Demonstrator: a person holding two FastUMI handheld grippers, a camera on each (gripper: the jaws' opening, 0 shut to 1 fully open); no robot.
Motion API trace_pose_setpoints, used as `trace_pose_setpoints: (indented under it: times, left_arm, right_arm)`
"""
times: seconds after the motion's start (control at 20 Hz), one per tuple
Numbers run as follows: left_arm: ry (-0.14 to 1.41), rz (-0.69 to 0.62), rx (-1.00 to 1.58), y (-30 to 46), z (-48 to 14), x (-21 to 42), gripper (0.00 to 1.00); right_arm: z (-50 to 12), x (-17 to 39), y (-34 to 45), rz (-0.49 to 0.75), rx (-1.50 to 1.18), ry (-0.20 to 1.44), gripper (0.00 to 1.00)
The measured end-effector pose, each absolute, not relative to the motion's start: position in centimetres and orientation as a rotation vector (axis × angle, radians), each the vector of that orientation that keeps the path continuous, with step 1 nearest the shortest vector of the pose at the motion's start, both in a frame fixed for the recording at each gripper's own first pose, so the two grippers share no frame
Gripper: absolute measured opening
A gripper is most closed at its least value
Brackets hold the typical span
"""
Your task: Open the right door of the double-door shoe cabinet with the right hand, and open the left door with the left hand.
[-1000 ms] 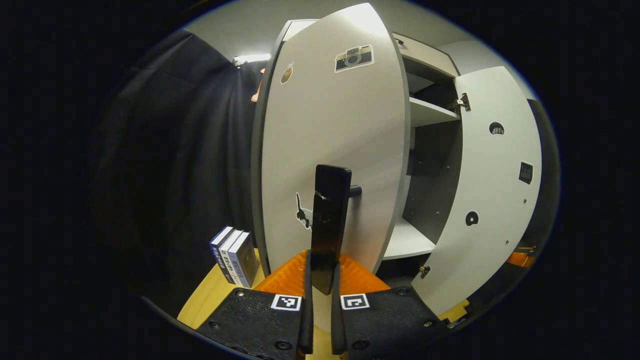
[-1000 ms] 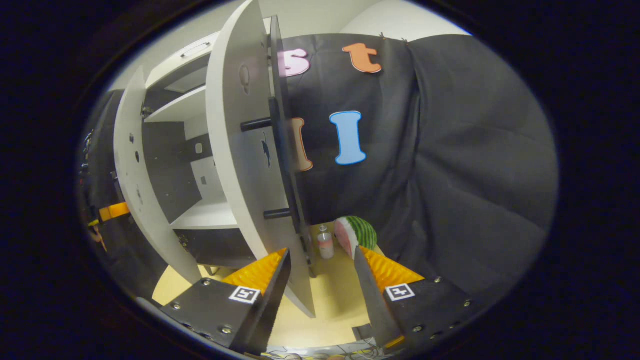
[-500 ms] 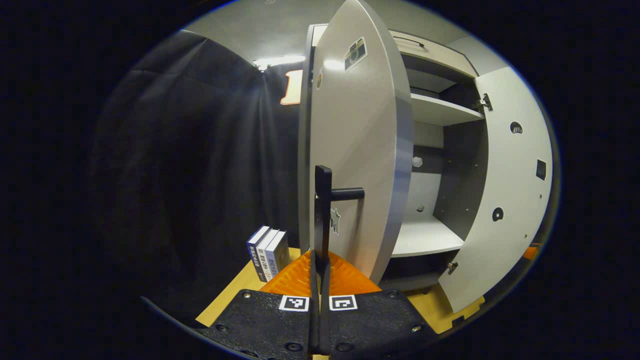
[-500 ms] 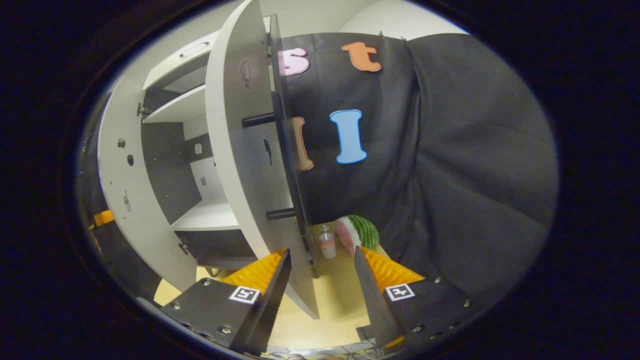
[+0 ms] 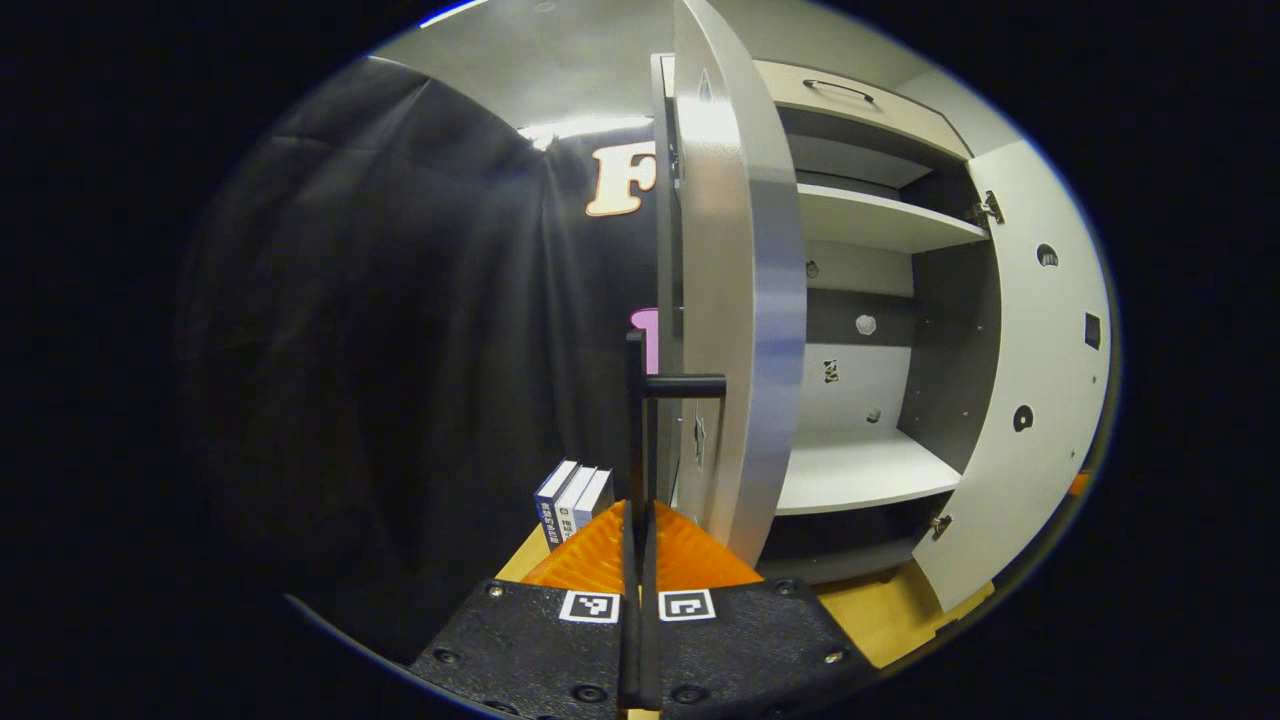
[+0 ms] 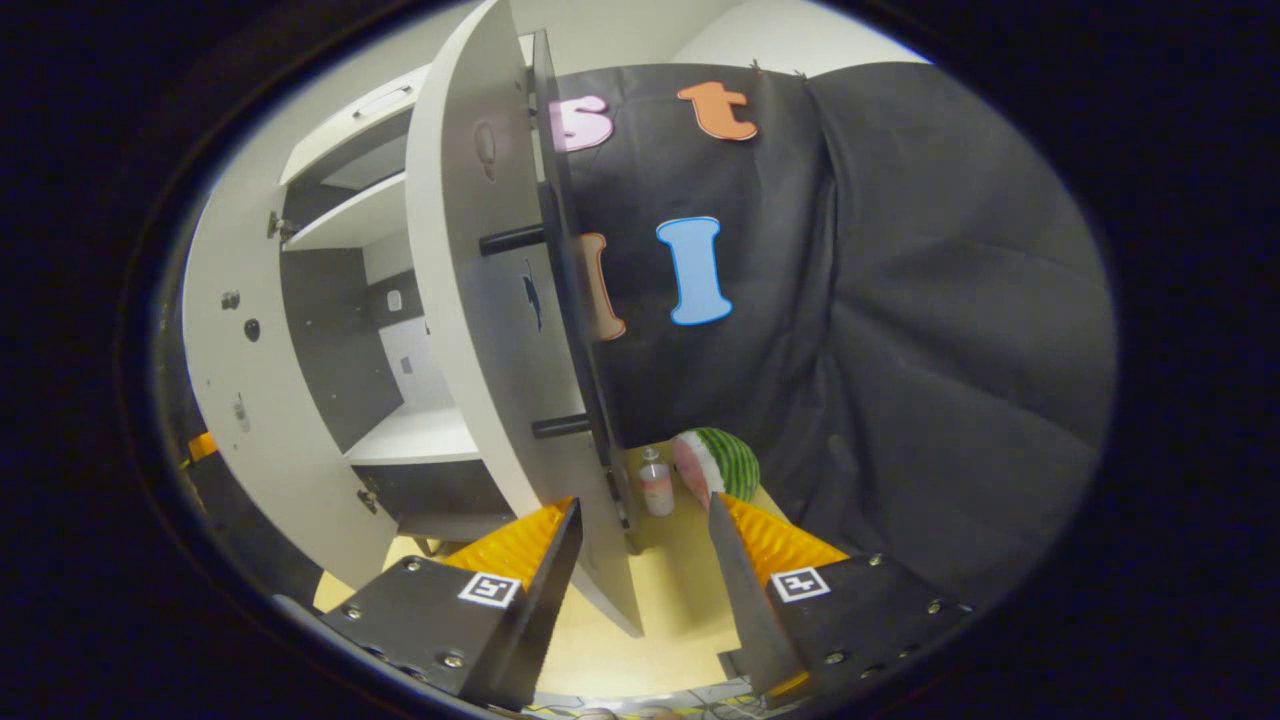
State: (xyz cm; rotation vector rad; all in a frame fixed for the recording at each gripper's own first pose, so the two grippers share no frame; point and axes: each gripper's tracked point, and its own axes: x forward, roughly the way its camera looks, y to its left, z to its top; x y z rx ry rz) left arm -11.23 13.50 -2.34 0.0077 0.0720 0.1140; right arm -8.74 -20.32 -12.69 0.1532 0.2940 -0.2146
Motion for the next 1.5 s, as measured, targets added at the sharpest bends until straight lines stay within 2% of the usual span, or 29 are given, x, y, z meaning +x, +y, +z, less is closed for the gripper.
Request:
trace_pose_setpoints:
  times: [0.05, 0.1, 0.2, 0.25, 0.9, 0.95, 1.05, 1.1, 1.2, 1.25, 1.3, 1.4, 1.5]
  left_arm:
    - [0.078, 0.105, 0.002, 13.9, -2.5, -11.3, 0.0]
    - [0.072, 0.096, 0.0, 14.2, -2.5, -11.3, 0.0]
    - [0.07, 0.081, -0.001, 14.6, -2.5, -11.1, 0.0]
    - [0.07, 0.074, 0.002, 14.7, -2.5, -11.2, 0.0]
    - [0.036, 0.04, 0.015, 15.6, -2.3, -11.1, 0.0]
    - [0.04, 0.046, 0.01, 15.6, -2.3, -11.2, 0.0]
    - [0.046, 0.059, 0.003, 15.6, -2.3, -11.3, 0.0]
    - [0.05, 0.066, 0.001, 15.6, -2.2, -11.5, 0.0]
    - [0.05, 0.087, -0.002, 15.8, -2.2, -12.0, 0.02]
    - [0.045, 0.102, 0.012, 16.1, -2.1, -12.5, 0.04]
    - [0.04, 0.105, 0.026, 16.0, -1.9, -13.0, 0.15]
    - [0.049, 0.111, 0.05, 15.6, -1.8, -14.4, 0.17]
    - [0.063, 0.121, 0.042, 15.0, -1.7, -15.8, 0.32]
  right_arm:
    - [-12.7, -8.8, -20.4, -0.217, 0.152, 0.294, 0.72]
    - [-12.7, -8.8, -20.3, -0.217, 0.151, 0.296, 0.76]
    - [-12.9, -8.8, -20.2, -0.216, 0.154, 0.3, 0.72]
    - [-12.9, -8.8, -20.3, -0.215, 0.151, 0.301, 0.76]
    - [-13.0, -10.7, -19.7, -0.19, 0.12, 0.309, 0.76]
    - [-12.9, -11.0, -19.9, -0.194, 0.106, 0.31, 0.8]
    - [-13.1, -11.5, -19.9, -0.196, 0.073, 0.319, 0.72]
    - [-13.2, -11.9, -19.8, -0.194, 0.054, 0.326, 0.76]
    - [-13.4, -12.5, -19.4, -0.186, 0.008, 0.339, 0.72]
    - [-13.4, -12.8, -19.1, -0.173, -0.012, 0.343, 0.72]
    - [-13.4, -12.9, -18.3, -0.151, -0.023, 0.347, 0.72]
    - [-13.3, -13.1, -16.2, -0.088, -0.035, 0.349, 0.73]
    - [-12.7, -12.7, -13.5, -0.002, -0.044, 0.35, 0.76]
